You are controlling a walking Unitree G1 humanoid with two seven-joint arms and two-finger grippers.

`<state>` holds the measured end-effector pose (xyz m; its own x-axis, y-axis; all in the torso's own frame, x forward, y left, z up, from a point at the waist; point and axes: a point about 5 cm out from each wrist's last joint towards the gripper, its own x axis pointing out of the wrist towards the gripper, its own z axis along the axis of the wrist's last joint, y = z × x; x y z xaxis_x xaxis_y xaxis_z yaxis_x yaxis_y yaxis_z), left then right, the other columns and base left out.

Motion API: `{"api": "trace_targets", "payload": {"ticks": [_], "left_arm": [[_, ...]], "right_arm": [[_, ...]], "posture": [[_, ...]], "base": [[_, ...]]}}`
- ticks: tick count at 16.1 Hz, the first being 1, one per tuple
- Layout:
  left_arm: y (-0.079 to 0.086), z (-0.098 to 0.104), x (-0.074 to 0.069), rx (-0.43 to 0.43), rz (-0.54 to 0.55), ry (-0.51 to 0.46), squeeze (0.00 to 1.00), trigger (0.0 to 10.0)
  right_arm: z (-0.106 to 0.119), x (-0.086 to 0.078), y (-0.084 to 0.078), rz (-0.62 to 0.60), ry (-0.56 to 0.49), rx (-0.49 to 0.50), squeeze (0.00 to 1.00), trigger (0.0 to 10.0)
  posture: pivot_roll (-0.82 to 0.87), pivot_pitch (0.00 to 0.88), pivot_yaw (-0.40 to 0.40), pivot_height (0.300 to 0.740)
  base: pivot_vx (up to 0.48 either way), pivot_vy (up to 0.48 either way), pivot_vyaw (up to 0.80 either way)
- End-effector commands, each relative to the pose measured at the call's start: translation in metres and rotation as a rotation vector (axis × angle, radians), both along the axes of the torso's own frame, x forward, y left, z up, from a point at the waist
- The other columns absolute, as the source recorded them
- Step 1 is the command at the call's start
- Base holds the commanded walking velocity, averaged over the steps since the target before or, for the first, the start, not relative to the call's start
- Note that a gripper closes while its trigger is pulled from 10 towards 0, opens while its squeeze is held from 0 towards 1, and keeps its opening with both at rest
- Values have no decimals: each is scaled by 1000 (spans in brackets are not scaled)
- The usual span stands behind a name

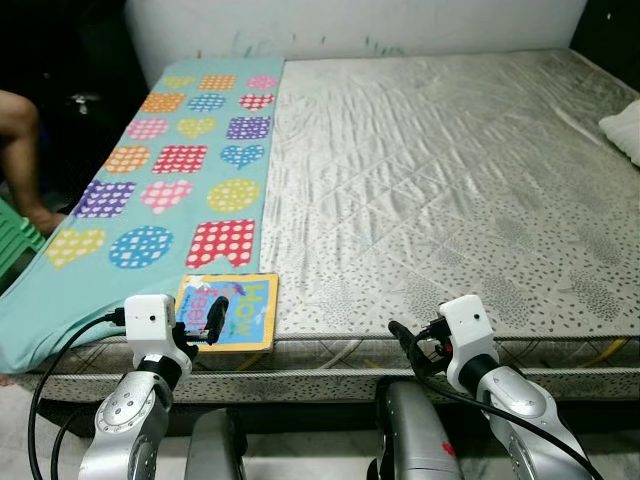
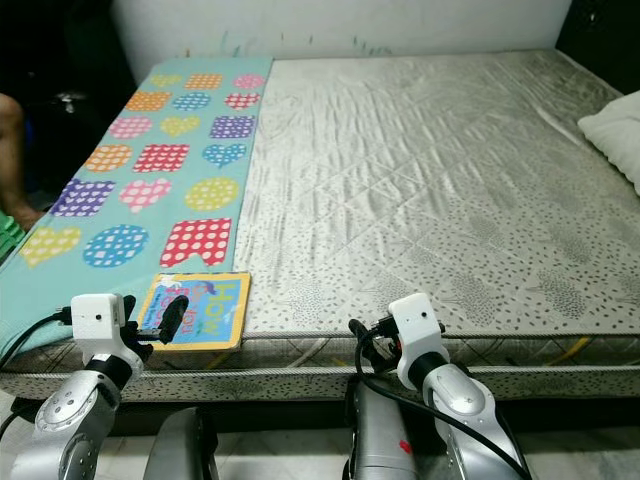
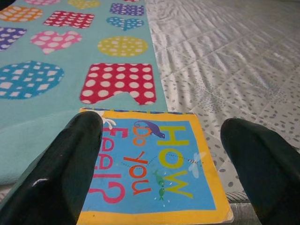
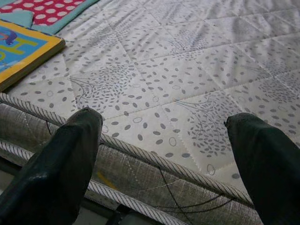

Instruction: Clean up the room

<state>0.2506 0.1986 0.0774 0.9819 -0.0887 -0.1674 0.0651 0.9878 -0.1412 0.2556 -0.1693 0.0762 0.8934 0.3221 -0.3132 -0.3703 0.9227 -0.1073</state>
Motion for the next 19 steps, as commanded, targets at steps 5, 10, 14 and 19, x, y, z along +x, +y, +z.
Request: {"api": "trace_targets", "payload": {"ticks": [5,10,14,19], "left_arm": [[-16,-34,-4,-128,22,294,0,10000],[-16,-38,-11,-137,47,344,0,10000],[-16,-38,-11,-137,47,344,0,10000],[-16,-38,-11,-137,47,344,0,10000]], "right_arm": [[6,5,3,-13,-9,7,0,10000],[9,8,-1,-24,-11,7,0,10000],[9,8,-1,-24,-11,7,0,10000],[9,8,-1,-24,-11,7,0,10000]], "posture": [[-166,77,35,542],[-157,90,31,542],[-157,90,31,542],[-157,90,31,542]], "base": [[0,0,254],[0,0,0],[0,0,0],[0,0,0]]}}
